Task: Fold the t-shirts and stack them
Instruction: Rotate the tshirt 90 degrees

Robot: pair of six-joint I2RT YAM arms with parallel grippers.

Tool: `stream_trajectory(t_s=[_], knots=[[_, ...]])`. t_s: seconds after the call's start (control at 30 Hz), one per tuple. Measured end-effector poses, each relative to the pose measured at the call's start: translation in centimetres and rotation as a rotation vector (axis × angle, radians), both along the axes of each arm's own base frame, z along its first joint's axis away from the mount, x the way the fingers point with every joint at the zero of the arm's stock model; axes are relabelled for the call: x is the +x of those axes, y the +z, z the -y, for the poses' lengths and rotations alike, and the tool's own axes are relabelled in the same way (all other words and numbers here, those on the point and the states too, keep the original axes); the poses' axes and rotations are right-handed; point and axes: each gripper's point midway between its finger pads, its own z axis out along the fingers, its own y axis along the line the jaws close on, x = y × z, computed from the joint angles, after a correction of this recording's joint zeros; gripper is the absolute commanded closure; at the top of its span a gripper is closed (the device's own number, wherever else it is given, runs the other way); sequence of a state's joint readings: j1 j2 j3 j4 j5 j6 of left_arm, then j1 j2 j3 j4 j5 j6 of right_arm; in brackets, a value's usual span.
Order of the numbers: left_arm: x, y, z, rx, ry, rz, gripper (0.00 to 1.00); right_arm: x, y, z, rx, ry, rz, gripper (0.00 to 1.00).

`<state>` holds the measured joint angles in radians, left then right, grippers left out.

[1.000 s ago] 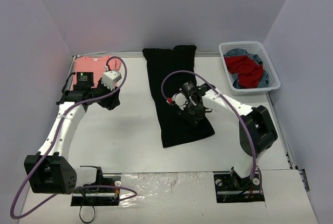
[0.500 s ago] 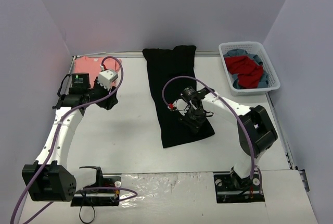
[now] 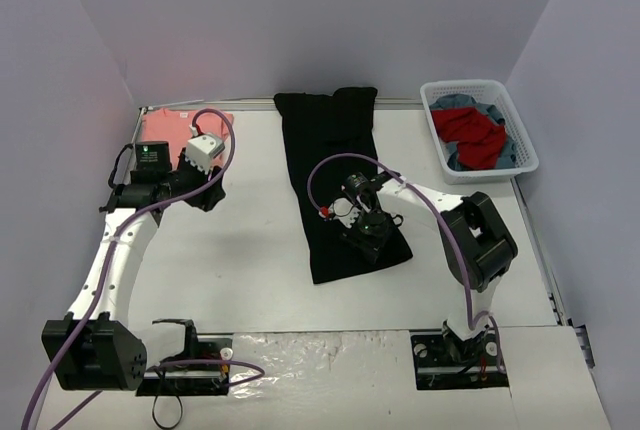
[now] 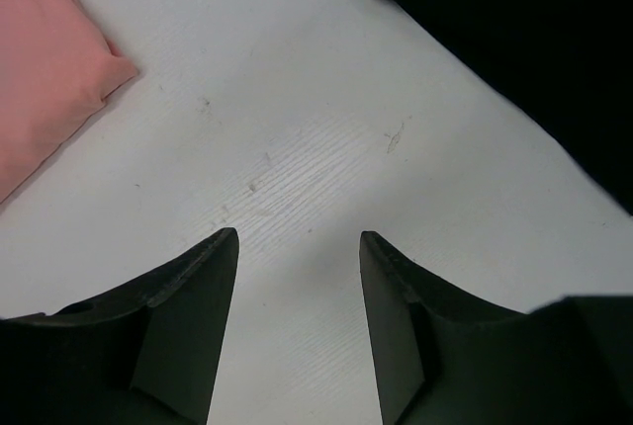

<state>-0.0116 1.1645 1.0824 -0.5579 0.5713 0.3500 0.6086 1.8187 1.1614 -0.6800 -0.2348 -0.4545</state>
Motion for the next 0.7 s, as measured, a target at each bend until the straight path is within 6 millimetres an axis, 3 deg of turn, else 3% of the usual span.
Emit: stream_trajectory(t_s=[0.33,0.47,0.57,0.7], knots=[[-0.03,0.37,0.03,-0.004,0.002,0.012,0.48,0.21,-0.35,-0.23,0.002,0.002,0.001,0.75],[-0.01,0.44,0.05,-0.005,0.002,0.017,0.48,0.23,-0.50,-0.24,0.000,0.002,-0.001,0.94],[-0.18,0.26,0.09,-0.008,0.001,0.016,0.48,0.25,-0.54,-0.25,0.000,0.000,-0.001,1.00],[-0.26,0.22,0.16,-0.013,0.000,0.014,0.48,0.26,-0.55,-0.26,0.000,-0.003,0.000,1.00]])
